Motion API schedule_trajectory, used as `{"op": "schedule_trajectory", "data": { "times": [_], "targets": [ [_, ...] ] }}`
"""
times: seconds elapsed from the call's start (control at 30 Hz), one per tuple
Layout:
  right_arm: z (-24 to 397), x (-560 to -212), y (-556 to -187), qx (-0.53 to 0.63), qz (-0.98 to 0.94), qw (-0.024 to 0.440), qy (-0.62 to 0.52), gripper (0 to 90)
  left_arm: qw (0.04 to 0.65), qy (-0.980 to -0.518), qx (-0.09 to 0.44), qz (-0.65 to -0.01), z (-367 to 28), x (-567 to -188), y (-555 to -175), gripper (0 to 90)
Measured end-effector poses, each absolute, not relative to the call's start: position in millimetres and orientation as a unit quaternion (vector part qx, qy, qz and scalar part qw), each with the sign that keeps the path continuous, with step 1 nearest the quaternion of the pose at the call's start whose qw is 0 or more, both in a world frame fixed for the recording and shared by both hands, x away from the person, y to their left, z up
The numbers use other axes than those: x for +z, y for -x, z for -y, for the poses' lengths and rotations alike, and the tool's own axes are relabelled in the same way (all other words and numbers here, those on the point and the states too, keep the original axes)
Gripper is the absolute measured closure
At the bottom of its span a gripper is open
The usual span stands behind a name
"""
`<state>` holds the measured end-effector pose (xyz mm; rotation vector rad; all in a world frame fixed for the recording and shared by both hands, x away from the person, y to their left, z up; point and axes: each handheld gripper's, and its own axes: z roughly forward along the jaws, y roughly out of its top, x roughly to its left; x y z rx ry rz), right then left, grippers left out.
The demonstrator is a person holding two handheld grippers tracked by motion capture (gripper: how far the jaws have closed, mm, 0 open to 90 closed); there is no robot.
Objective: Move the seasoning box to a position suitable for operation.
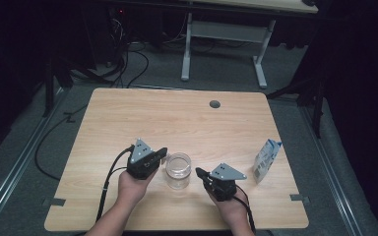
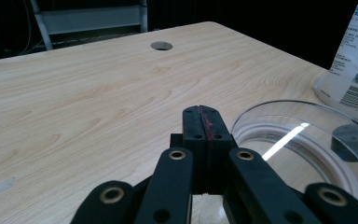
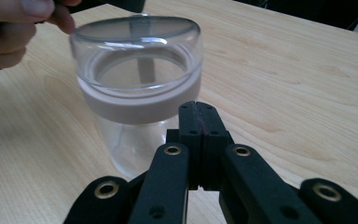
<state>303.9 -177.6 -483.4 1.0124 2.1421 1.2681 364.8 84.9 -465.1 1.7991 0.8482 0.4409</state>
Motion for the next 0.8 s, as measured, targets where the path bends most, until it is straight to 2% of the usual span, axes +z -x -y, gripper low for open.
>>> {"op": "schedule_trajectory", "data": {
  "times": [0.4, 0.43, 0.47, 0.53, 0.8],
  "targets": [
    [167, -479, -298, 0.463, -0.785, 0.225, -0.343, 90.0, 0.527, -0.750, 0.183, -0.355, -86, -466, -365, 90.0],
    [166, -479, -298, 0.464, -0.785, 0.225, -0.343, 90.0, 0.556, -0.721, 0.169, -0.377, -79, -468, -364, 90.0],
    [166, -478, -297, 0.463, -0.785, 0.226, -0.343, 90.0, 0.557, -0.720, 0.166, -0.380, -79, -468, -364, 90.0],
    [165, -478, -297, 0.463, -0.785, 0.226, -0.343, 90.0, 0.527, -0.750, 0.181, -0.356, -86, -467, -366, 90.0],
    [163, -476, -295, 0.469, -0.782, 0.232, -0.338, 89.9, 0.529, -0.749, 0.180, -0.357, -87, -467, -366, 90.0]
  ]
}}
